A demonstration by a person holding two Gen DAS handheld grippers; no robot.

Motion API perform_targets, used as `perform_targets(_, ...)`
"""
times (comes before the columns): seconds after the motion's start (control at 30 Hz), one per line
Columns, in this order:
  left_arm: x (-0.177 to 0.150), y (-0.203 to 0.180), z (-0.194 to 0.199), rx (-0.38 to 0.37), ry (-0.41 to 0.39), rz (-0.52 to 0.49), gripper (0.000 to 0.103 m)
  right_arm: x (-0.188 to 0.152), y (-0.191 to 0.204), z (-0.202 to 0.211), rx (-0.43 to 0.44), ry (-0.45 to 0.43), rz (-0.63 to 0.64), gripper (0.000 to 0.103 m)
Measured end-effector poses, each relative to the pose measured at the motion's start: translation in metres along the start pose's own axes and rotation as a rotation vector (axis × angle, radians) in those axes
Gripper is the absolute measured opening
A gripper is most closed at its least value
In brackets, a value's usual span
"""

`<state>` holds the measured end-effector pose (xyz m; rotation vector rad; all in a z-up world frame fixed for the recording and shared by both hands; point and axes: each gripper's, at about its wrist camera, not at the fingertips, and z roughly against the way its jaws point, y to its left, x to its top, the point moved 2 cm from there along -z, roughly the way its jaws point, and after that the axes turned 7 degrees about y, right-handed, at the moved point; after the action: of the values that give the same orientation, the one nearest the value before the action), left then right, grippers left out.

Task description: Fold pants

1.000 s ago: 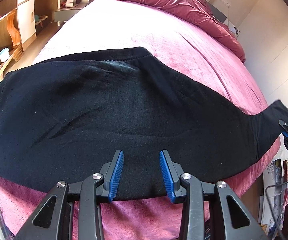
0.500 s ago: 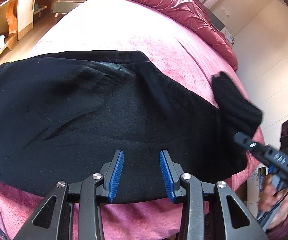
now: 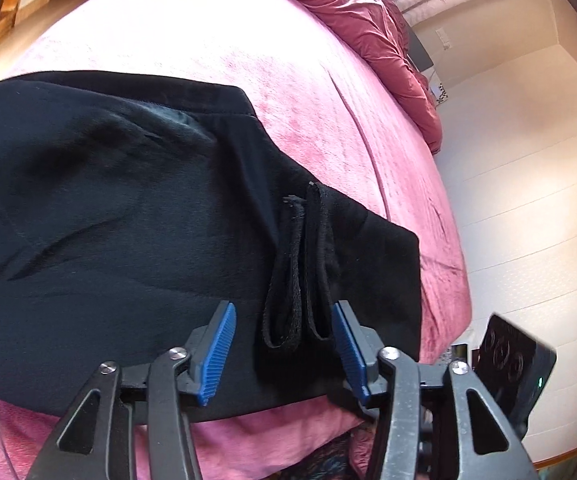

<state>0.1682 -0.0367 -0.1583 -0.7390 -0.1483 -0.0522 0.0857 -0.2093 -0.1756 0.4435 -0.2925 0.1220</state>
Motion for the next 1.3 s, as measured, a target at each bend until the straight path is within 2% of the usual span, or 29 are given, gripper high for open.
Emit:
perform_targets(0.17,0.012,-0.009,-0.021,0.006,0.058,0.008,0.056,-0.034,-0.036,0.040,-0.036,-0.048,-0.073,0.047)
perform_targets(0.4,0.019,-0.019,-0.066,0.024,0.167,0.015,0.054,-0.082,-0.113,0.089,-0.170,-0.112,-0.296,0.048)
perform_targets(0.43,0.020,-0.021,-0.069,0.031,0.166,0.010,0.049,-0.089,-0.123,0.089,-0.197,-0.104,-0.324,0.049)
perform_targets(0.47,0.019,-0.022,-0.072,0.042,0.162,0.003,0.030,-0.095,-0.130,0.090,-0.215,-0.098,-0.345,0.050)
perform_targets(0.57,0.024,-0.034,-0.066,0.027,0.127,-0.042,0.020,-0.100,-0.146,0.082,-0.238,-0.077,-0.383,0.060)
perform_targets(0.73,0.027,-0.057,-0.027,-0.073,0.042,-0.097,0.018,-0.091,-0.144,0.062,-0.265,-0.074,-0.365,0.066)
perform_targets(0.8,0.026,-0.064,-0.013,-0.087,0.015,-0.123,0.018,-0.081,-0.139,0.054,-0.295,-0.083,-0.334,0.066)
perform_targets(0.83,0.025,-0.065,-0.009,-0.091,0.006,-0.131,0.018,-0.075,-0.136,0.050,-0.311,-0.091,-0.320,0.061)
perform_targets(0.87,0.023,-0.063,-0.004,-0.084,-0.003,-0.136,0.018,-0.071,-0.134,0.048,-0.325,-0.099,-0.309,0.053)
perform_targets(0.9,0.022,-0.060,-0.001,-0.072,-0.011,-0.138,0.017,-0.067,-0.133,0.046,-0.334,-0.105,-0.298,0.034)
perform_targets(1.0,0.013,-0.048,-0.001,-0.030,-0.015,-0.106,0.017,-0.060,-0.130,0.039,-0.387,-0.089,-0.264,0.026)
perform_targets(1.17,-0.001,-0.011,-0.018,0.055,0.044,-0.052,0.016,-0.060,-0.128,0.034,-0.414,-0.055,-0.219,0.026)
perform_targets(1.27,-0.005,0.004,-0.019,0.108,0.066,-0.055,0.016,-0.059,-0.129,0.038,-0.384,-0.002,-0.199,0.038)
perform_targets(1.3,-0.005,0.004,-0.020,0.108,0.064,-0.055,0.016,-0.061,-0.128,0.043,-0.365,0.019,-0.184,0.048)
